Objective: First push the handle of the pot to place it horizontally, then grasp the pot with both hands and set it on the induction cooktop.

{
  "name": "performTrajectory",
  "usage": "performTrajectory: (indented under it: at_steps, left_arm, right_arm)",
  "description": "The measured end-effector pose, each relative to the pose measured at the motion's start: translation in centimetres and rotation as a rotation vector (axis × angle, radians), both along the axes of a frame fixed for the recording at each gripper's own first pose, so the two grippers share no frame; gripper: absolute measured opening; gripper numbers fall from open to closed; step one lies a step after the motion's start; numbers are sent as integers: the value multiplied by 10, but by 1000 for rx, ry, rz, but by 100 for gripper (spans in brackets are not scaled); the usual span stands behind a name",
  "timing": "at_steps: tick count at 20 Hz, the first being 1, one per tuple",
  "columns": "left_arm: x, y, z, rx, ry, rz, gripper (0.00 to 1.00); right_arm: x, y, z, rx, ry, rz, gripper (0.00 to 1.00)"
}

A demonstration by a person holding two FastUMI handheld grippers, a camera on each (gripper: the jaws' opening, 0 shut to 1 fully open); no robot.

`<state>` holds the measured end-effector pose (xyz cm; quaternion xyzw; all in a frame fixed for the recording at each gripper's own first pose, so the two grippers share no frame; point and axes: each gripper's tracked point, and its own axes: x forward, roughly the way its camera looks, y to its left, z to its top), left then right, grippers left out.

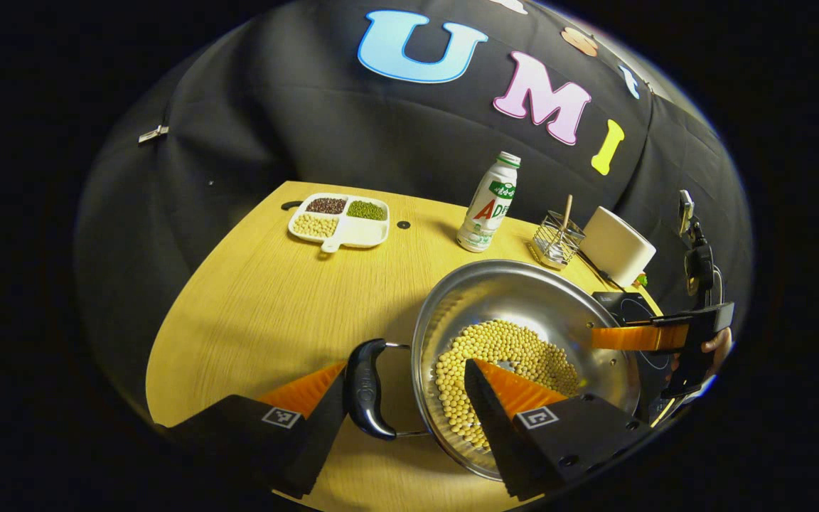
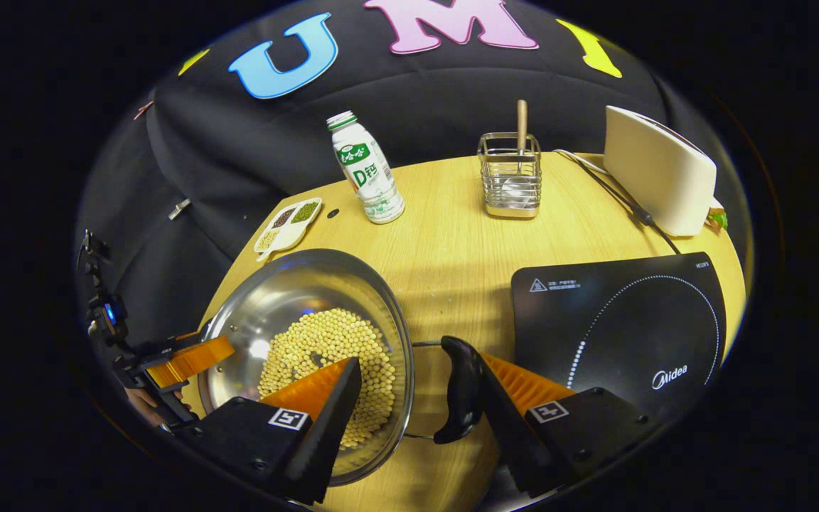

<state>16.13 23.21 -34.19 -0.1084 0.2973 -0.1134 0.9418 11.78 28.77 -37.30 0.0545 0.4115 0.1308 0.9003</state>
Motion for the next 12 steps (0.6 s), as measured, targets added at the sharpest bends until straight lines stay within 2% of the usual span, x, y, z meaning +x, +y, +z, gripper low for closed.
performTrajectory:
  at_steps: [2, 5, 7, 8, 9, 11, 12]
  left_arm:
    - [-1, 2, -3, -17, 11, 2, 93]
    - [-2, 5, -12, -36, 29, 6, 90]
    - [-4, 4, -16, -54, 39, 5, 85]
    - [-3, 5, -15, -56, 37, 8, 82]
    - [-2, 7, -17, -52, 36, 12, 82]
    - [0, 14, -19, -37, 34, 33, 77]
    - [1, 17, -21, -30, 34, 45, 71]
  right_arm:
    - [0, 0, -8, -20, 13, 1, 96]
    - [-3, 3, -16, -23, 36, 2, 81]
    - [-4, -1, -18, -51, 28, -2, 79]
    - [-6, -3, -19, -59, 28, -4, 68]
    - [-7, -2, -21, -64, 34, -9, 66]
    - [-9, -2, -23, -75, 40, -15, 68]
    - [-9, -3, -22, -75, 47, -23, 68]
